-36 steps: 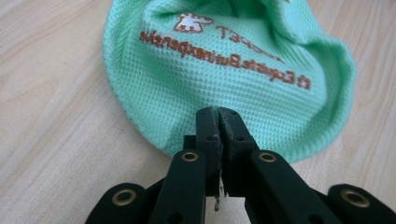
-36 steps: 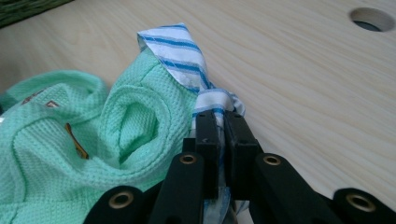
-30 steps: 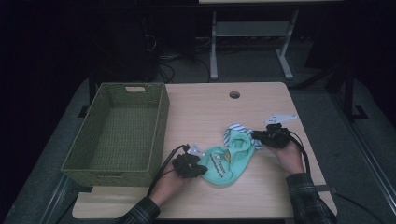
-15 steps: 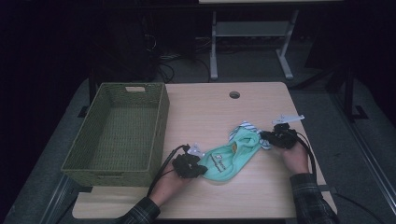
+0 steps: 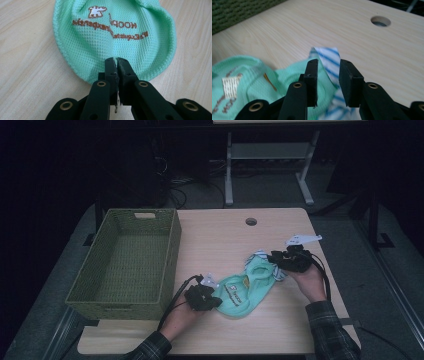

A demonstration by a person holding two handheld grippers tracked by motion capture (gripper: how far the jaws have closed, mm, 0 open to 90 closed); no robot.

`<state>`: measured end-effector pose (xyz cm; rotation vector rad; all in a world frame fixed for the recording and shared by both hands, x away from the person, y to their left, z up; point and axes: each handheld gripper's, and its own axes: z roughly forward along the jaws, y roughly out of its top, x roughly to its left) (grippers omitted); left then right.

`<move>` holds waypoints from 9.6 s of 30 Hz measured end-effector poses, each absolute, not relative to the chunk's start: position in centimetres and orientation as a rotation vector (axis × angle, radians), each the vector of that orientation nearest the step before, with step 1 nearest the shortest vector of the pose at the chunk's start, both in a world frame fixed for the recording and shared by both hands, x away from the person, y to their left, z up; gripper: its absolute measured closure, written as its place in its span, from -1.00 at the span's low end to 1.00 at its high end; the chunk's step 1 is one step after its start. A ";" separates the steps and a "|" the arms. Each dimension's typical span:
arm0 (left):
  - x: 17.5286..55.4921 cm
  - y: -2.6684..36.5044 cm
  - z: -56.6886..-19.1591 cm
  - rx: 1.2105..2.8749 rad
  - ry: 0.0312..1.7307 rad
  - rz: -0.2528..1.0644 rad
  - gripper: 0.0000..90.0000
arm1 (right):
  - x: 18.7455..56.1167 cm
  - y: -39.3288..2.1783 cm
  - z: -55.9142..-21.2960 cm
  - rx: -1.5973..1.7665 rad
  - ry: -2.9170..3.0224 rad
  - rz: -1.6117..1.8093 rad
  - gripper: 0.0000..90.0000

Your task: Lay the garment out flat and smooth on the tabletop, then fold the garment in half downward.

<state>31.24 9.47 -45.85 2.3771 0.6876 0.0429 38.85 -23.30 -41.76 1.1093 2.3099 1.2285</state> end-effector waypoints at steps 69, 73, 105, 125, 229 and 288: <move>31.1 9.5 -45.8 2.381 0.685 0.058 0.92 | 37.7 -23.6 -42.4 1.147 2.238 1.185 0.97; 31.4 9.4 -45.8 2.372 0.693 0.030 0.89 | 36.5 -23.5 -42.3 1.133 2.266 1.202 0.99; 42.7 2.3 -44.9 2.294 0.683 0.131 0.99 | 30.9 -19.6 -46.0 1.058 2.508 1.174 1.00; 43.9 3.1 -45.8 2.408 0.736 0.256 0.99 | 31.2 -19.2 -46.9 1.051 2.575 1.083 1.00; 33.1 5.5 -45.4 2.461 0.629 0.079 0.99 | 42.0 -20.2 -46.8 1.201 2.503 1.189 0.39; 43.4 6.5 -42.4 2.273 0.789 0.215 0.18 | 42.7 -22.8 -43.8 1.153 2.402 1.235 0.39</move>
